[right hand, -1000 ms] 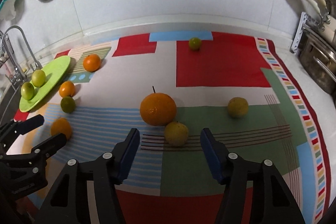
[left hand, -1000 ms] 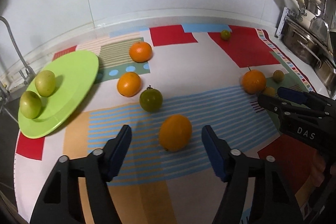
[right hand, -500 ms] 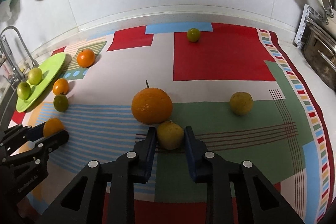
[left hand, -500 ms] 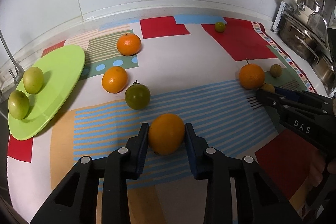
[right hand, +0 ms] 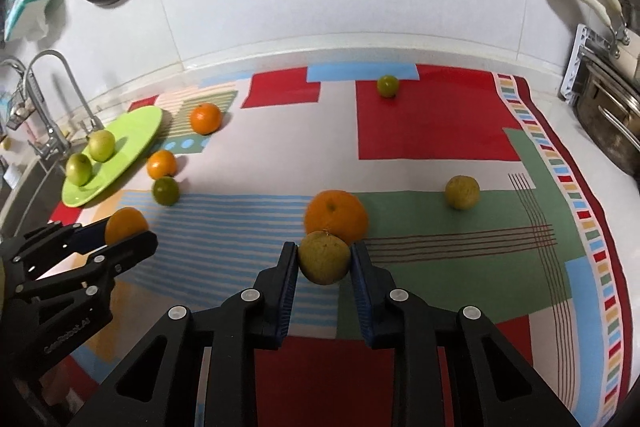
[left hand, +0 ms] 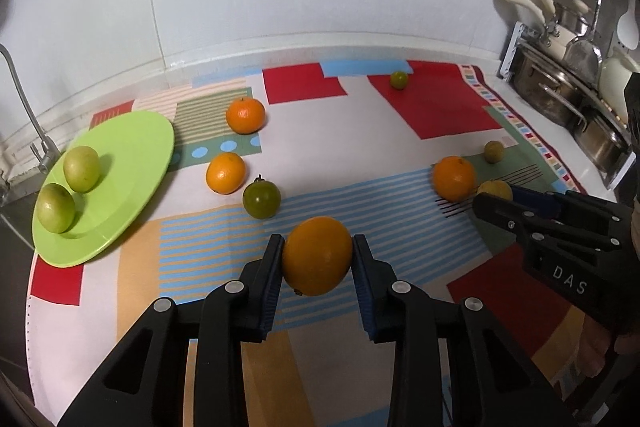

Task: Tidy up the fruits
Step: 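Grasp the orange with the left tool while the right tool grasps the small yellow fruit, then carry both fruits to the green plate and release them there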

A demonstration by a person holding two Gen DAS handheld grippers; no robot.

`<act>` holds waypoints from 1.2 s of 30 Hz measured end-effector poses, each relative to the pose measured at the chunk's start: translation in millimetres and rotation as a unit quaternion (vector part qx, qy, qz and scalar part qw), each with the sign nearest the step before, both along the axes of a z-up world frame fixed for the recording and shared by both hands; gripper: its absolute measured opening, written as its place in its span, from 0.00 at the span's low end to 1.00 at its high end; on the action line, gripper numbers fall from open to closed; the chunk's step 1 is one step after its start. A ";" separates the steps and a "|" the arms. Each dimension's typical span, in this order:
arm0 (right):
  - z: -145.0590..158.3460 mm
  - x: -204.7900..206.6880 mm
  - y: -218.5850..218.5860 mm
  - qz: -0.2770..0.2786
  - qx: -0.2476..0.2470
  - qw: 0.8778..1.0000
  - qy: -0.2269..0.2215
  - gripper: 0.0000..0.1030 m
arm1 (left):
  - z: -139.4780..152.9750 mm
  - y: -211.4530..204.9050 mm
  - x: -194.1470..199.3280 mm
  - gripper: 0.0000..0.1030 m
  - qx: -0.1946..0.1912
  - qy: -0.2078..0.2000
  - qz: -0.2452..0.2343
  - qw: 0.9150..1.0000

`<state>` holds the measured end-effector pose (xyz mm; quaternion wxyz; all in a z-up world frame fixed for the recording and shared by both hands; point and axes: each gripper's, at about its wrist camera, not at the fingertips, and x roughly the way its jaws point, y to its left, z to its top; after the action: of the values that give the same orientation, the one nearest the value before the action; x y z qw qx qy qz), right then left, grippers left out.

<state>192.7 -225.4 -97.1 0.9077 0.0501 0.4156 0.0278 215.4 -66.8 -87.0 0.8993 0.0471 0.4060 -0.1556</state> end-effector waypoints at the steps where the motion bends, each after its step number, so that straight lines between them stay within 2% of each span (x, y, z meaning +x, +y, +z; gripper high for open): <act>1: 2.7 -3.3 2.1 0.001 0.001 1.000 -0.004 0.27 | 2.0 0.4 -1.8 0.32 0.000 -0.003 0.001 1.000; 19: 46.4 -34.7 56.4 0.038 0.006 0.997 -0.063 0.27 | 49.7 49.5 -35.9 0.32 -0.004 -0.069 0.020 0.997; 29: 73.3 -28.2 105.8 0.072 0.010 0.992 -0.107 0.27 | 73.0 95.6 -36.2 0.32 0.002 -0.108 0.044 0.993; 36: 83.5 -11.5 142.9 0.097 0.011 0.987 -0.129 0.27 | 77.6 131.8 -27.5 0.32 0.004 -0.115 0.066 0.991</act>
<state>181.2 -82.4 -13.6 0.9462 0.0159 0.2975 0.1263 187.9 65.1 -9.5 0.9480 0.0415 0.3031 -0.0877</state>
